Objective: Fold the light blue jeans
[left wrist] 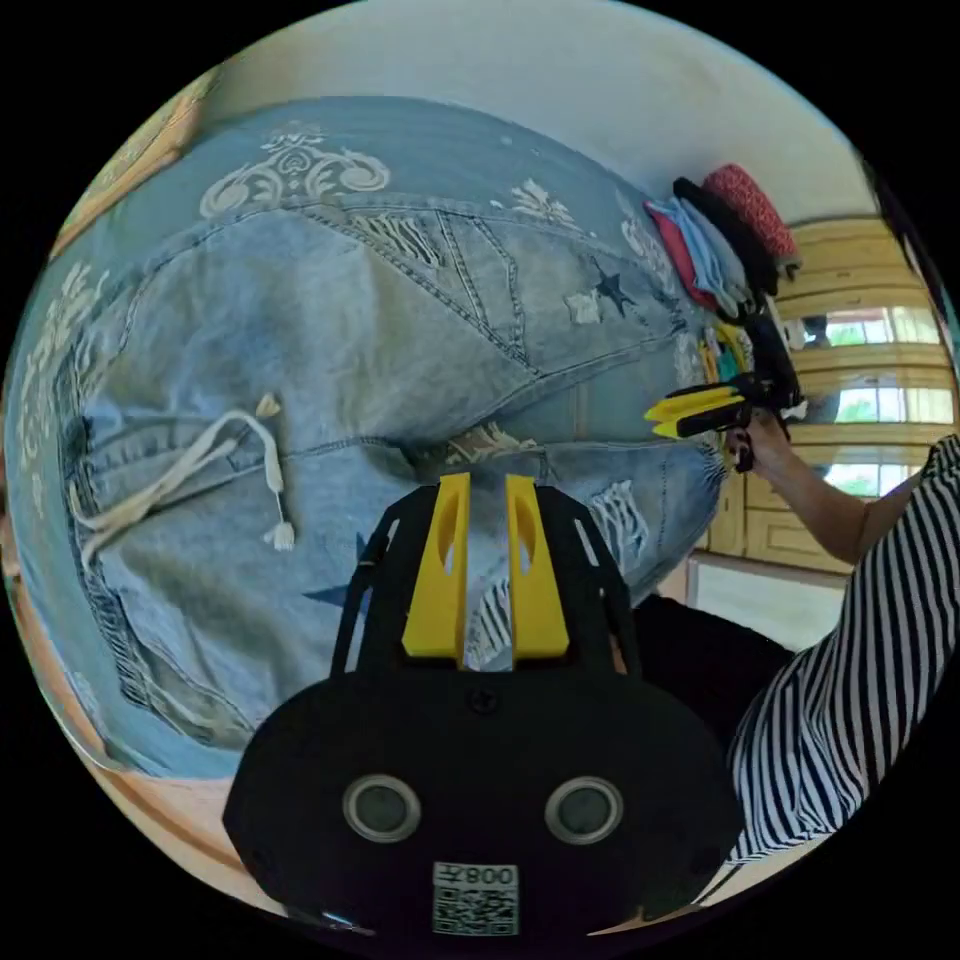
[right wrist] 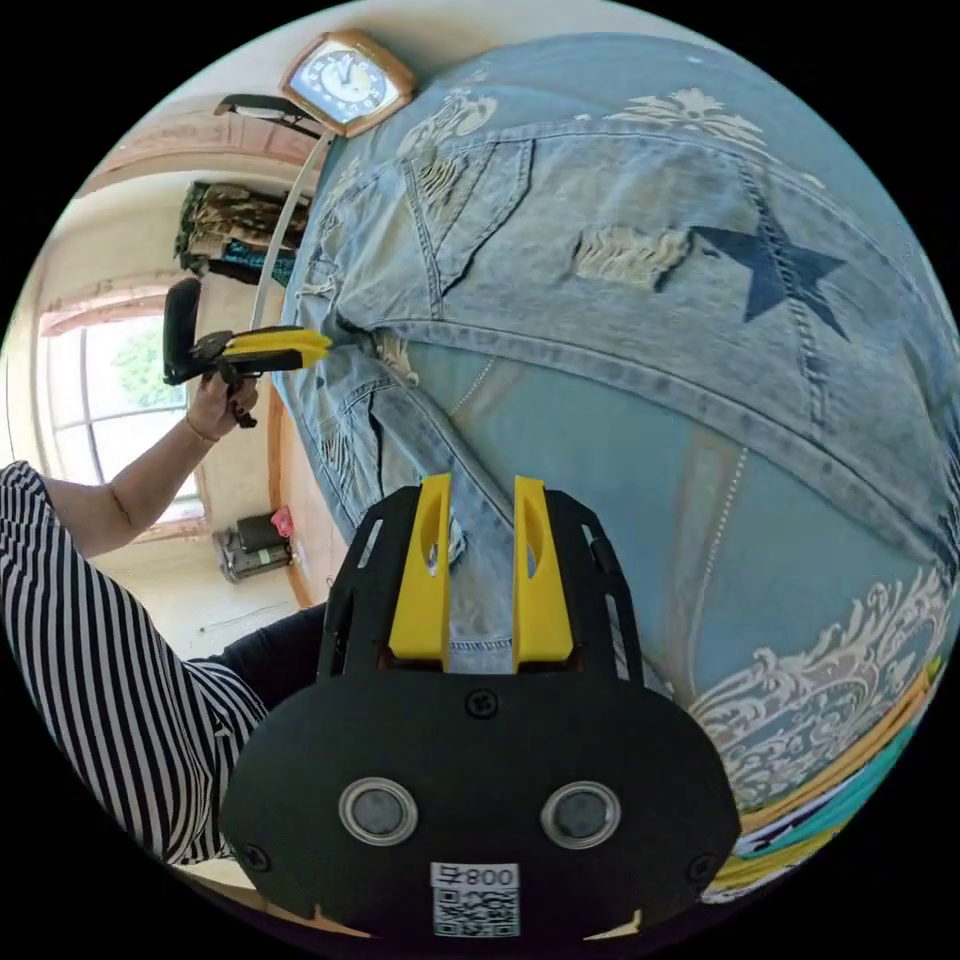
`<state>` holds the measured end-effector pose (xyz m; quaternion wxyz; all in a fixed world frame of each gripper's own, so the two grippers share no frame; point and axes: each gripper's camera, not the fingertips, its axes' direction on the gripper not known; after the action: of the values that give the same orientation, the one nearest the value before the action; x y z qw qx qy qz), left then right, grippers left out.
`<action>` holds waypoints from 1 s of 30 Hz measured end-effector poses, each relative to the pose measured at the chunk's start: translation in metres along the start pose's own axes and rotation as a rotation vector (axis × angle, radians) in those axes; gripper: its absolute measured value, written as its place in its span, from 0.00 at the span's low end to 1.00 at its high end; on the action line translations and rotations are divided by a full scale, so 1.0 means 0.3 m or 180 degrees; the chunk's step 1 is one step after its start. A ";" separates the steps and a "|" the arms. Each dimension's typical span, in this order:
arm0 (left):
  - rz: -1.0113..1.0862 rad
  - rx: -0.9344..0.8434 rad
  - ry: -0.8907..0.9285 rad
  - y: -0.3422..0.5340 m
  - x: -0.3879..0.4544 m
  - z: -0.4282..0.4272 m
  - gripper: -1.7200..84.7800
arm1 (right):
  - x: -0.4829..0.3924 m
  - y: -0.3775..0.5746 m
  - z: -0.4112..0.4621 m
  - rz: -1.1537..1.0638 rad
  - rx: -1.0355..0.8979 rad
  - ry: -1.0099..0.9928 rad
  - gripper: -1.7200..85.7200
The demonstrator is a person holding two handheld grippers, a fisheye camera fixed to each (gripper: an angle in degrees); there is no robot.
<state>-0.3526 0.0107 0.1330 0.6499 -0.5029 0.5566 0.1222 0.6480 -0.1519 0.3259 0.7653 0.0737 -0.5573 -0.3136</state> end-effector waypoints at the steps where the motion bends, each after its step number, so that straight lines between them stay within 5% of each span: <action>1: 0.0113 -0.0059 -0.0093 -0.019 0.011 0.015 0.06 | -0.002 -0.007 0.021 -0.0032 -0.0059 0.0011 0.12; 5: 0.0473 -0.0573 -0.0463 -0.115 0.056 0.144 0.04 | 0.004 0.010 0.067 -0.0056 -0.0015 0.0460 0.04; 20: 0.0035 0.0296 -0.0171 -0.237 0.165 0.127 0.04 | 0.037 0.057 -0.034 0.0072 0.0191 0.0448 0.09; 24: 0.0118 0.0171 0.0041 -0.263 0.213 0.166 0.03 | 0.034 0.057 -0.010 0.0025 -0.0033 0.0492 0.12; 30: 0.0070 -0.0114 -0.0191 -0.337 0.242 0.238 0.02 | 0.012 -0.007 -0.025 -0.0145 -0.0140 0.0829 0.04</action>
<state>-0.2116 -0.0089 0.1150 0.6559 -0.5044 0.5400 0.1543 0.6545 -0.1572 0.3250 0.8253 0.1096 -0.4443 -0.3309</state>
